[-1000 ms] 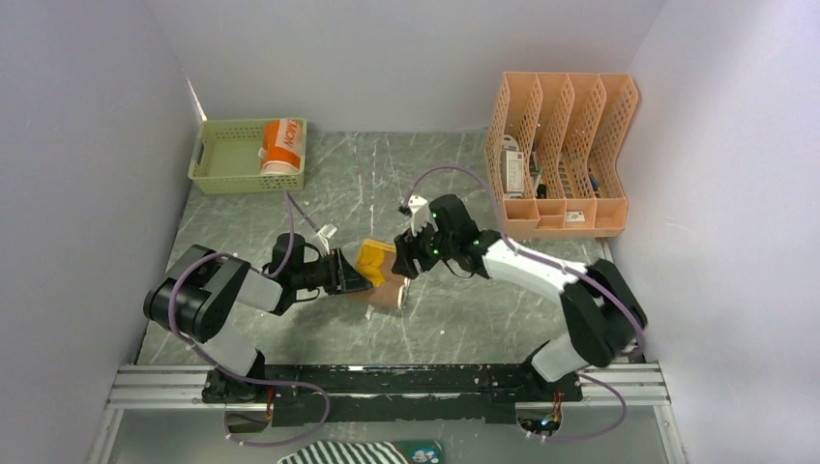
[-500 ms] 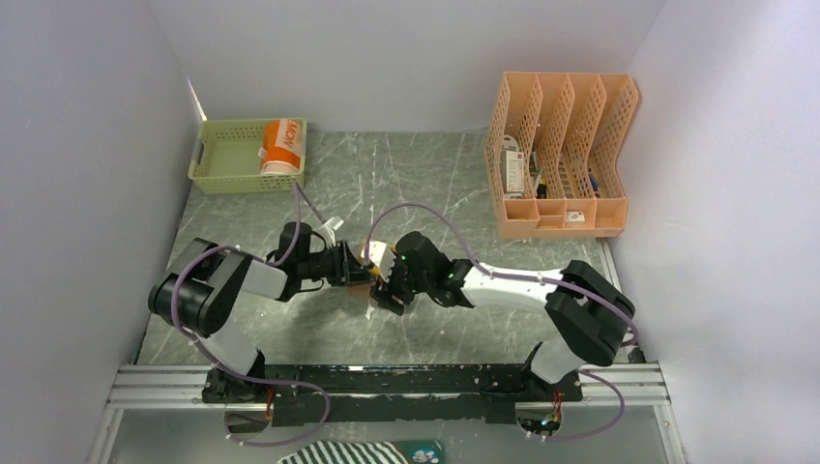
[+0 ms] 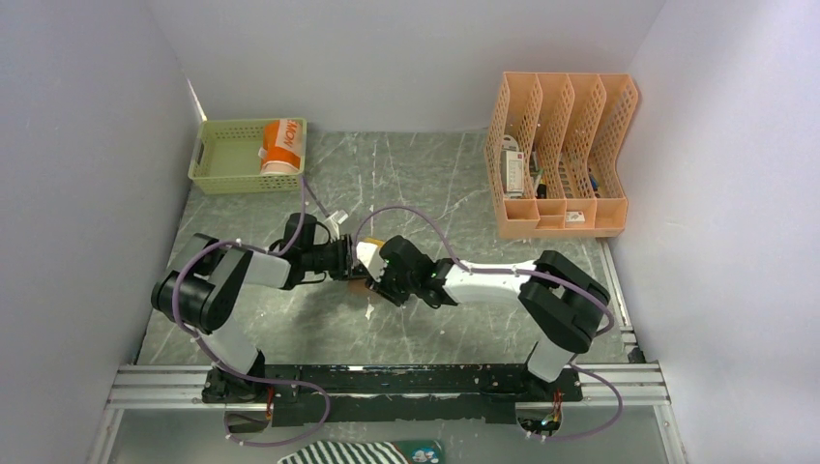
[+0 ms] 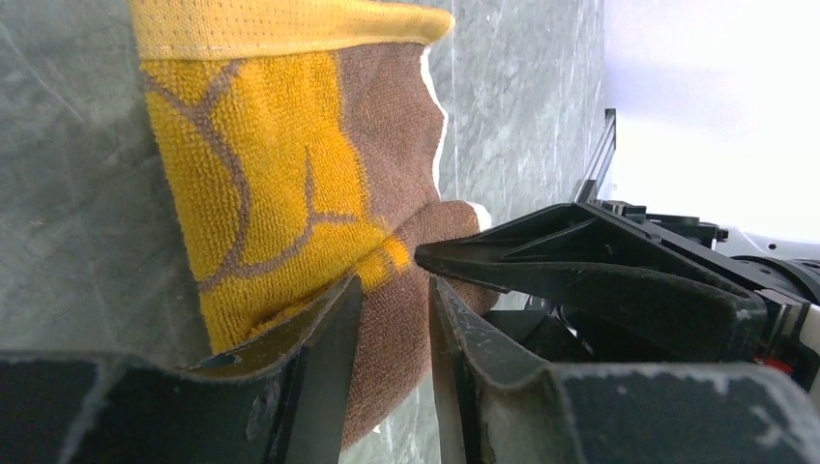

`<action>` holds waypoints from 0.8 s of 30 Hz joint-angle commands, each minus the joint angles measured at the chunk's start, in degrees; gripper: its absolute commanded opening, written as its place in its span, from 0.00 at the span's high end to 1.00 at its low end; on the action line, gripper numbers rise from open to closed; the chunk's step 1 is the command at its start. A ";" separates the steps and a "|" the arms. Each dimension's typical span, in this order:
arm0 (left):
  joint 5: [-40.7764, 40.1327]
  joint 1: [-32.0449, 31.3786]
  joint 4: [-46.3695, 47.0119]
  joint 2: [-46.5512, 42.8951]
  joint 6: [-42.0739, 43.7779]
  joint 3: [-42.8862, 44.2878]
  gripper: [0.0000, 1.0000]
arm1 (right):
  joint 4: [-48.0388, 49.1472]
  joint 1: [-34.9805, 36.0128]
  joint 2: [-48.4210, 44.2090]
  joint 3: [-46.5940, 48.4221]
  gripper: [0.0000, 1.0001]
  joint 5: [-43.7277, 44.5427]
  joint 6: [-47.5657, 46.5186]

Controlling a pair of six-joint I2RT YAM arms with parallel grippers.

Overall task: Roll the towels
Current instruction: Roll the towel at the center of the board.

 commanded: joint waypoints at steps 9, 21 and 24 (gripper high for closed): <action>-0.59 6.64 -4.40 -11.51 -3.79 2.37 0.50 | -6.28 -2.64 5.01 3.41 1.00 -4.03 9.11; -7.45 10.01 -25.62 -26.25 8.47 8.69 0.43 | -8.36 -16.75 14.55 7.98 1.00 -39.71 22.65; -5.06 10.01 -19.68 -25.69 4.14 3.74 0.43 | -10.40 -18.20 18.36 9.28 1.00 -44.16 24.61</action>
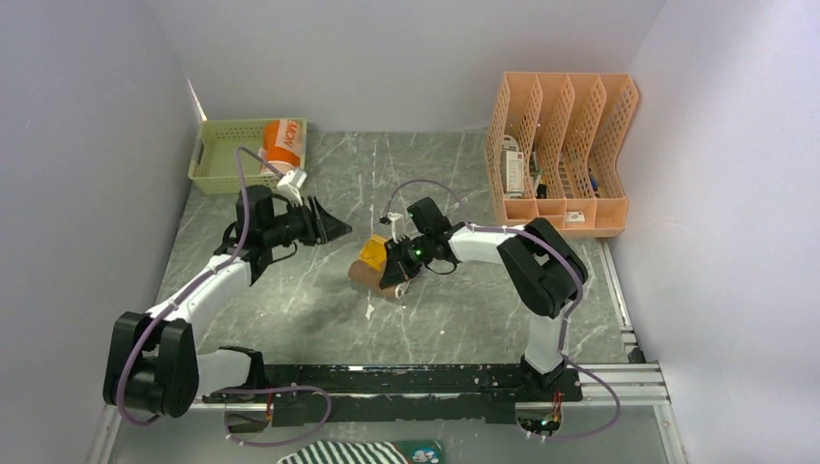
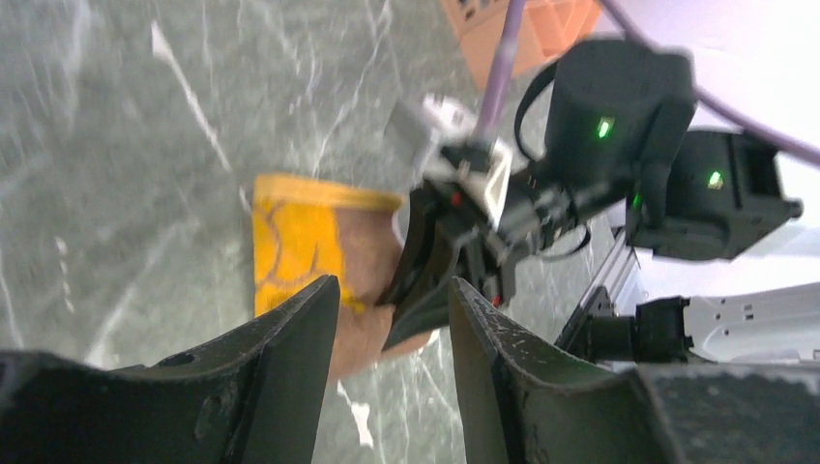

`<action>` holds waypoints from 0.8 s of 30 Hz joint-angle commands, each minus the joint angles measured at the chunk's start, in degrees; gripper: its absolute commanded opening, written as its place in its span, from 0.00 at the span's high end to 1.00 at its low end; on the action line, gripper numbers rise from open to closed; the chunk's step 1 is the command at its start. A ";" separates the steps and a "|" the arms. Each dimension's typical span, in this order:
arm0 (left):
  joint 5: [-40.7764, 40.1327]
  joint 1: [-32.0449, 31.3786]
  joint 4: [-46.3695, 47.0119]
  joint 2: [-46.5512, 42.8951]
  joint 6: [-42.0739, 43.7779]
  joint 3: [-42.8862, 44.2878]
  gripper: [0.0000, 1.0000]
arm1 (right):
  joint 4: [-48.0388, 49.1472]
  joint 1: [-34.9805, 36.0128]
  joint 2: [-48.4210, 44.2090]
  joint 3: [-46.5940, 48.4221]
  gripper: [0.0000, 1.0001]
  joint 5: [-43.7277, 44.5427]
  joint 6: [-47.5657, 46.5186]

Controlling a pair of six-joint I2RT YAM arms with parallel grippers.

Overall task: Roll the towels
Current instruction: Roll the towel at the center of the board.

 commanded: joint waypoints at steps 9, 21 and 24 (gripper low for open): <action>4.61 0.04 11.66 6.63 -6.10 -10.58 0.45 | -6.45 -1.84 11.57 1.87 1.00 -12.85 6.14; 10.75 -2.83 14.90 3.62 -9.83 -11.45 0.49 | -3.60 -5.51 11.38 -1.28 1.00 -12.08 9.50; 8.64 -4.64 11.70 -0.12 -9.73 -11.64 0.45 | -1.64 -6.45 11.68 -2.04 1.00 -14.51 10.94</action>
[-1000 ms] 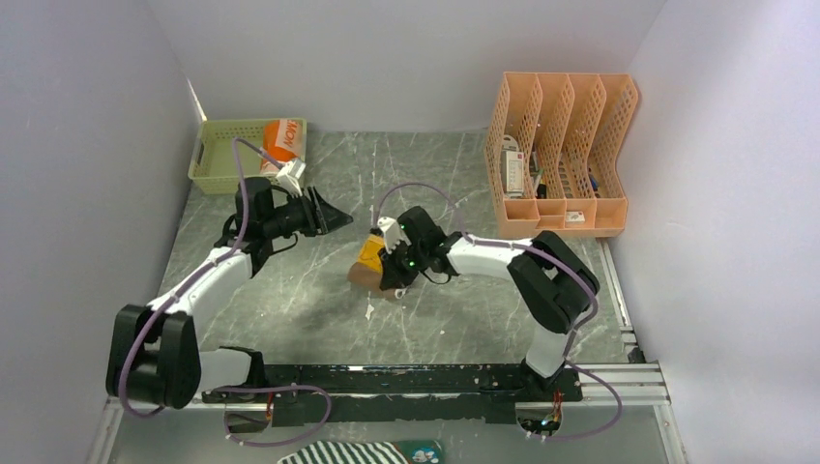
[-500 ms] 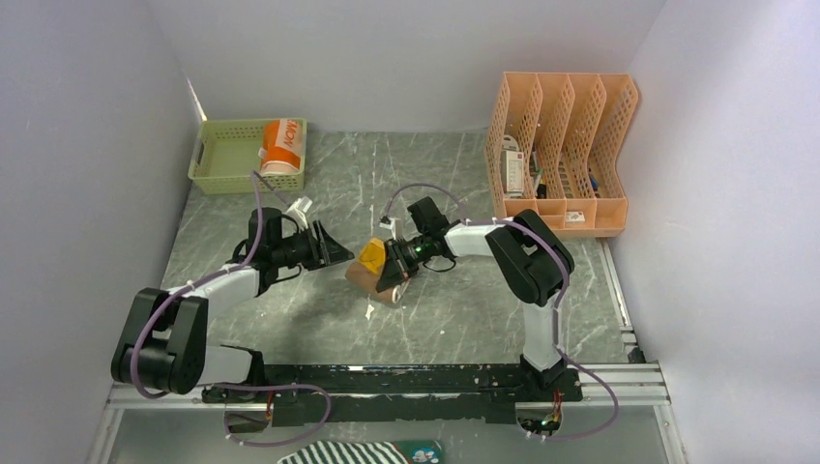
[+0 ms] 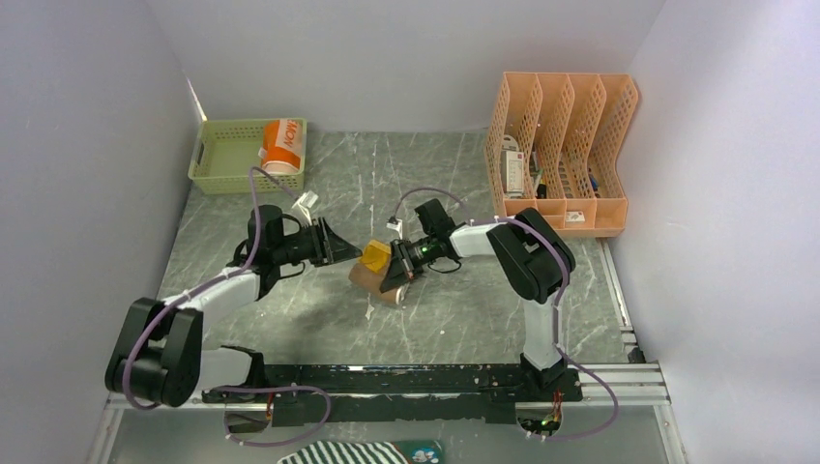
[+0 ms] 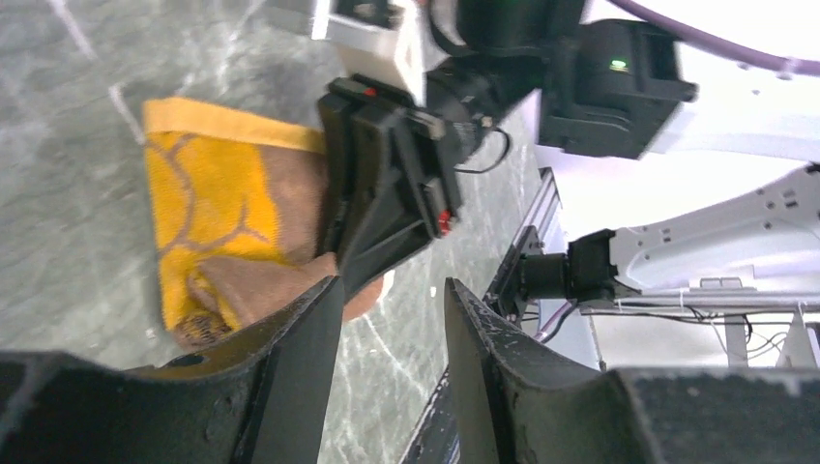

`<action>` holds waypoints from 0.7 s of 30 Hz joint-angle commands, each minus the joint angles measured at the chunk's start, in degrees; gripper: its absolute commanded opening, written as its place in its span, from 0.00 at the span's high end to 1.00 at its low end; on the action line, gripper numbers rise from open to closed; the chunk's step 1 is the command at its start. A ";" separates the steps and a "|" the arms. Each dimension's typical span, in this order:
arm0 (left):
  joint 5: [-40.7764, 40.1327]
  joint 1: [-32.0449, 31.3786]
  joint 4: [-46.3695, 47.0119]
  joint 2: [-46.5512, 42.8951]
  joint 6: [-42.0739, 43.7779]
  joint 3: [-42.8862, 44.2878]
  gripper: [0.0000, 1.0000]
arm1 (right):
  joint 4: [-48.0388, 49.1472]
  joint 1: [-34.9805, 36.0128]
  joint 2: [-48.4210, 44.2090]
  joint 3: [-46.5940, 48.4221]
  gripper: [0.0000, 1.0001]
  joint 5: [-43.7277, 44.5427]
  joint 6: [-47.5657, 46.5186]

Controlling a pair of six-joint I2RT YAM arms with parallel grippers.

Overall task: Roll the towels
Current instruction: Roll the towel at the center of the board.

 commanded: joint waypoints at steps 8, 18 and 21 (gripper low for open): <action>-1.82 -9.55 11.69 2.43 -5.16 -5.97 0.47 | -1.98 -2.91 4.49 -3.58 1.00 0.78 2.61; -5.44 -10.89 19.64 15.59 -3.62 -3.41 0.52 | -4.42 -3.15 2.66 -2.70 0.95 3.69 0.72; -6.70 -10.88 19.66 18.44 -3.14 -1.05 0.52 | -7.68 -3.06 -1.50 -2.25 0.76 8.36 -2.64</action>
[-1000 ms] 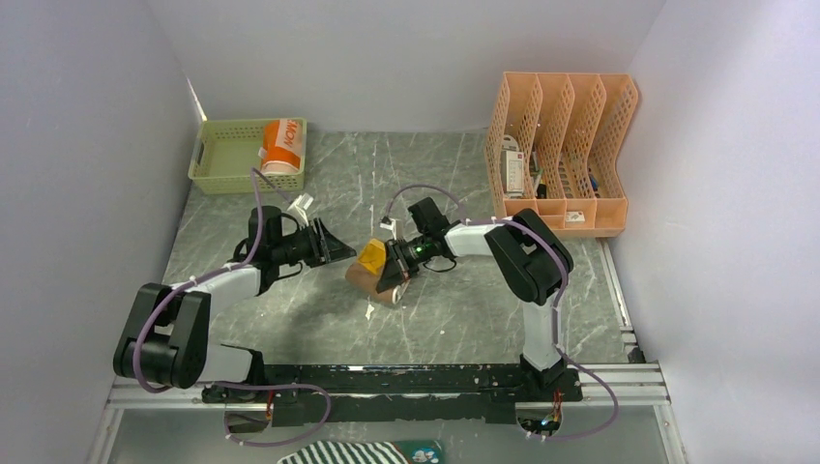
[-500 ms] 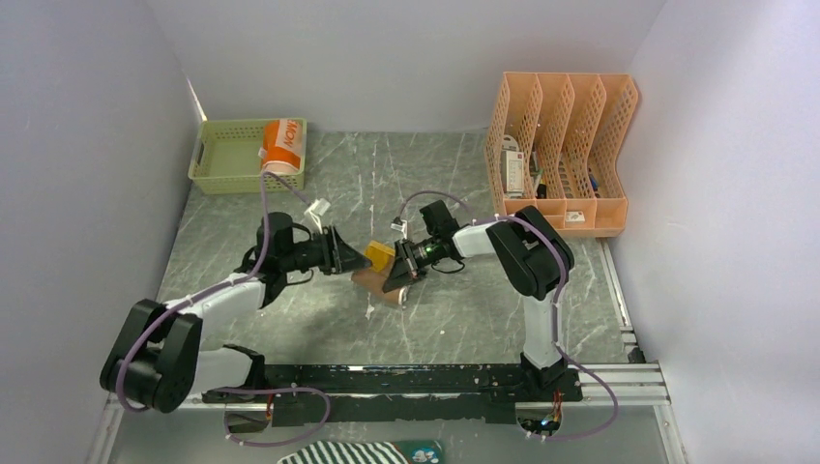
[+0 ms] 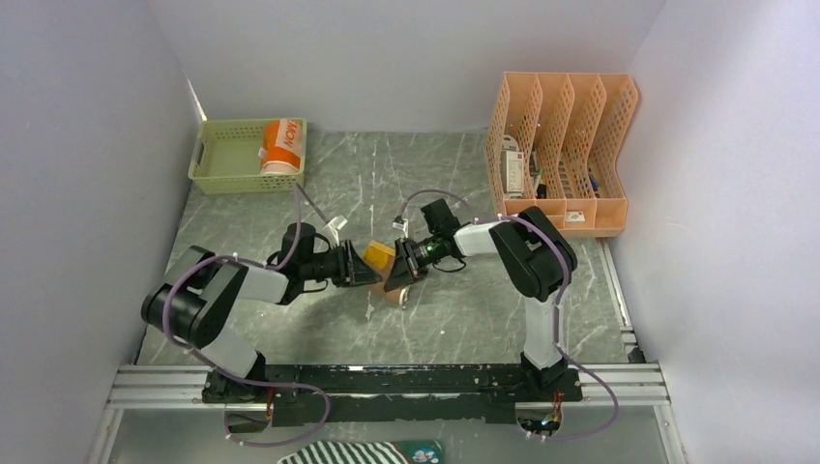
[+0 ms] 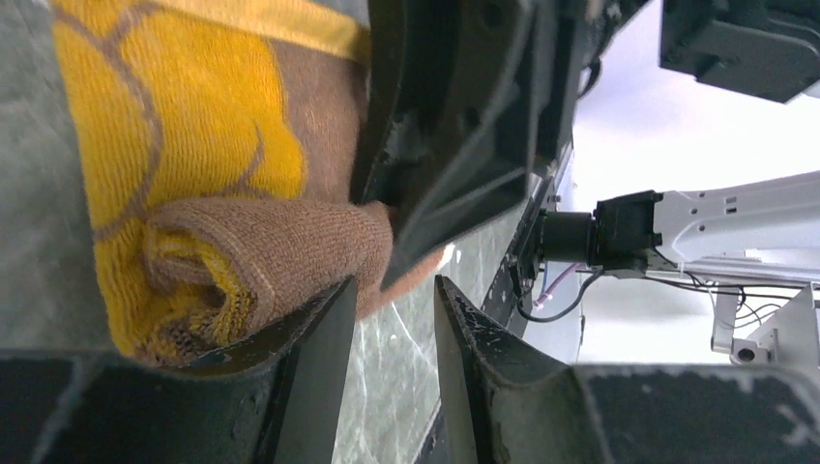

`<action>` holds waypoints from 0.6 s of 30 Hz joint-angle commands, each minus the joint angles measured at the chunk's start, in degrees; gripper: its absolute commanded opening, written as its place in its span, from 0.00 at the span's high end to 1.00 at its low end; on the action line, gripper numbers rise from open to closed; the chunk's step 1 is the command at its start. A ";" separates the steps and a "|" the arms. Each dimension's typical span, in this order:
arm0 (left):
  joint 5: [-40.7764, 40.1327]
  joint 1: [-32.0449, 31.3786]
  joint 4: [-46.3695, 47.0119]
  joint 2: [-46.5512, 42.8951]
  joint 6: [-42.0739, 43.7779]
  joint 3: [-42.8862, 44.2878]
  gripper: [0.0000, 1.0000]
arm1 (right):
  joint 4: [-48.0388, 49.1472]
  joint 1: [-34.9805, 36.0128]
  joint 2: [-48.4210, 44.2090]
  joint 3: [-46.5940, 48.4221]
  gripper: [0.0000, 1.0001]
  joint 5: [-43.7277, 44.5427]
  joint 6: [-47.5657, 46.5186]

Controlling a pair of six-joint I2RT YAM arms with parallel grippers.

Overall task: Roll the towels
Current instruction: Roll the towel at the center of the board.

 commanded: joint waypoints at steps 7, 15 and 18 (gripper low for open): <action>-3.69 -0.45 1.77 7.70 3.29 7.18 0.54 | -11.97 -0.06 -17.35 -2.44 0.60 29.99 -12.04; -3.28 -0.51 1.11 11.23 3.20 8.06 0.55 | -3.42 11.84 -38.45 -13.50 0.44 59.23 -23.51; -3.63 -0.51 0.51 11.87 3.14 8.15 0.55 | 2.05 15.80 -41.54 -16.47 0.31 58.73 -27.04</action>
